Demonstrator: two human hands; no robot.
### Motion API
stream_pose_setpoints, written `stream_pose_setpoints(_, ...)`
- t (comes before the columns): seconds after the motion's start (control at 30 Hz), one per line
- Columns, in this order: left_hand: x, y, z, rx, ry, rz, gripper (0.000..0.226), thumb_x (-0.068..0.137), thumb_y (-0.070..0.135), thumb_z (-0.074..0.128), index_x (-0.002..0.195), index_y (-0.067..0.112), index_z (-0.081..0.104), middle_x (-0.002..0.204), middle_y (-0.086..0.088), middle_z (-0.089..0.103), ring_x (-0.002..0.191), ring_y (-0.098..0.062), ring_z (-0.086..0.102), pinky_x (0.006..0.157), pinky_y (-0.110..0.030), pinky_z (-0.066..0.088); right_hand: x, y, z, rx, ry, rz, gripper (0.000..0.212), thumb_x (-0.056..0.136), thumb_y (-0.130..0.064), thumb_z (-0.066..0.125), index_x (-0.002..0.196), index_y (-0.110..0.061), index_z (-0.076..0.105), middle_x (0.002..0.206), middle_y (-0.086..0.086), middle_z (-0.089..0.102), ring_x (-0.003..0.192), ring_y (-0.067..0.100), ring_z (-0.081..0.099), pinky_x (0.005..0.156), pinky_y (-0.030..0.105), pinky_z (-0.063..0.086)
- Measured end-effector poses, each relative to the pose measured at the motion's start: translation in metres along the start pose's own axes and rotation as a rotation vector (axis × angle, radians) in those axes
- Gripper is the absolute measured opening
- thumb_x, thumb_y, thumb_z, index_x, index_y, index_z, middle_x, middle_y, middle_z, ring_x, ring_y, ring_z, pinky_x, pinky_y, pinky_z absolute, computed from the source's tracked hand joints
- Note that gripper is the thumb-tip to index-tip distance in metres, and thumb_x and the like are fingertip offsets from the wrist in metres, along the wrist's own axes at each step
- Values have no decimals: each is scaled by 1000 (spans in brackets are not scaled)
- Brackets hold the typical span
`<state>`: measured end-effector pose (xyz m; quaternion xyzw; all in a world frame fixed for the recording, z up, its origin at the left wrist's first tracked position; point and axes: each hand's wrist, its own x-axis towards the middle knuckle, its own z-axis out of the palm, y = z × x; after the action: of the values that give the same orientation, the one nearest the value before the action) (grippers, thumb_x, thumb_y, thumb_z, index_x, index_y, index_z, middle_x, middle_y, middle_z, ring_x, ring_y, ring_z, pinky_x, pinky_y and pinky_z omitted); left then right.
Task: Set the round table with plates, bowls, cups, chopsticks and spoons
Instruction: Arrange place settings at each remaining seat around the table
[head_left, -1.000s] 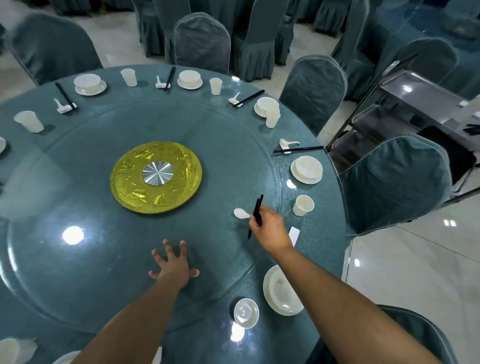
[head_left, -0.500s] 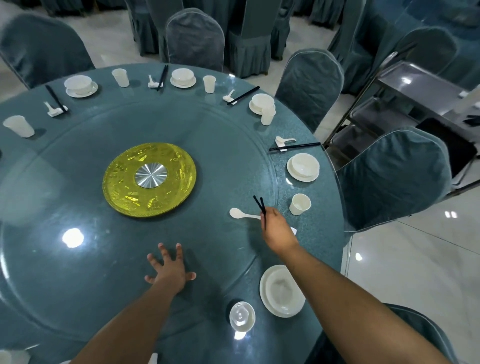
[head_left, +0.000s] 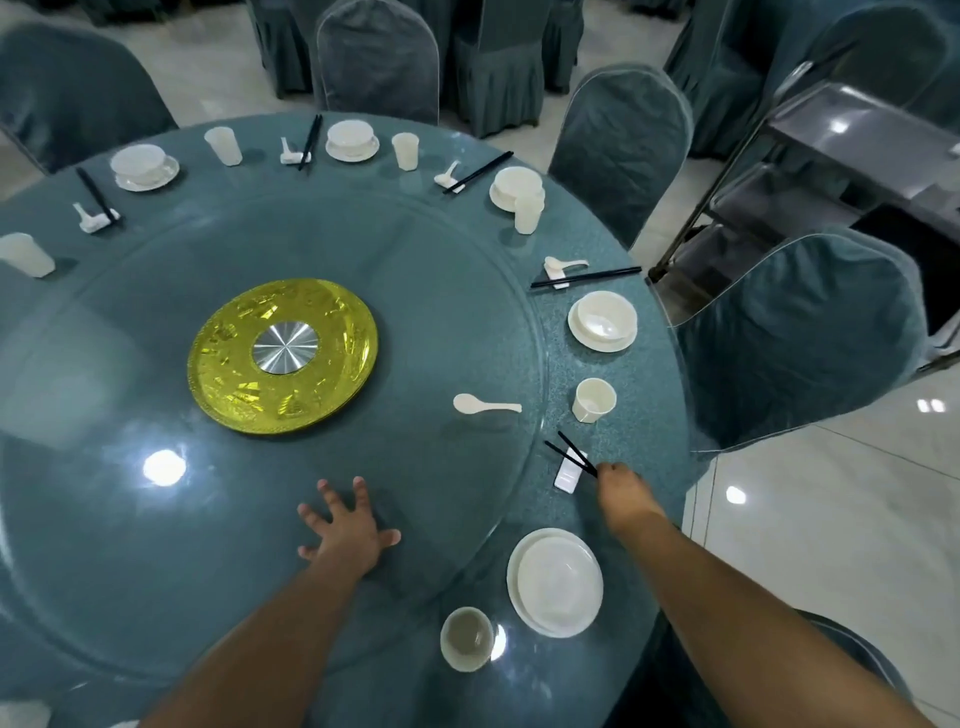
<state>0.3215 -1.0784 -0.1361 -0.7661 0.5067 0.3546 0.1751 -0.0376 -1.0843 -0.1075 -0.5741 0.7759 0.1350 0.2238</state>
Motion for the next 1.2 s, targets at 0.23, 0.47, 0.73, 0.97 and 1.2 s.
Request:
stream_pose_setpoints(0.23, 5, 18, 4, -5, 26, -65, 102, 86, 59, 61, 152, 39, -13, 155, -8, -36, 143, -46, -23, 107, -72, 19, 15, 1, 32, -87, -70, -21, 39, 93, 4, 45, 132, -4, 47, 127, 14, 51, 113, 30, 59, 94, 39, 48)
stream_pose_setpoints(0.47, 3, 33, 8, -30, 26, -89, 99, 87, 55, 61, 153, 37, -11, 155, -7, -35, 144, -45, -23, 108, -72, 18, 19, 12, 45, -167, -53, -116, 41, 89, 4, 49, 128, -7, 50, 125, 14, 48, 112, 32, 56, 93, 43, 50)
stream_pose_setpoints(0.73, 7, 37, 9, -48, 36, -90, 100, 86, 55, 63, 153, 39, -10, 156, -5, -34, 144, -44, -23, 109, -73, 16, 24, 26, 48, -103, -27, -161, 27, 97, -8, 50, 124, -7, 52, 125, 11, 50, 108, 29, 57, 89, 42, 50)
stream_pose_setpoints(0.97, 11, 35, 11, -34, 35, -86, 100, 86, 55, 64, 152, 40, -10, 156, -4, -34, 144, -45, -22, 108, -73, 17, 27, 28, 50, -161, 43, -171, 19, 96, -16, 52, 115, -13, 58, 116, 4, 58, 105, 25, 59, 85, 39, 50)
stream_pose_setpoints(1.2, 15, 25, 13, -18, 27, -89, 102, 84, 56, 65, 151, 42, -11, 155, -4, -36, 143, -45, -23, 108, -73, 17, 28, 24, 50, -244, 86, -183, 21, 95, -16, 54, 116, -17, 59, 117, 1, 59, 109, 22, 57, 88, 38, 47)
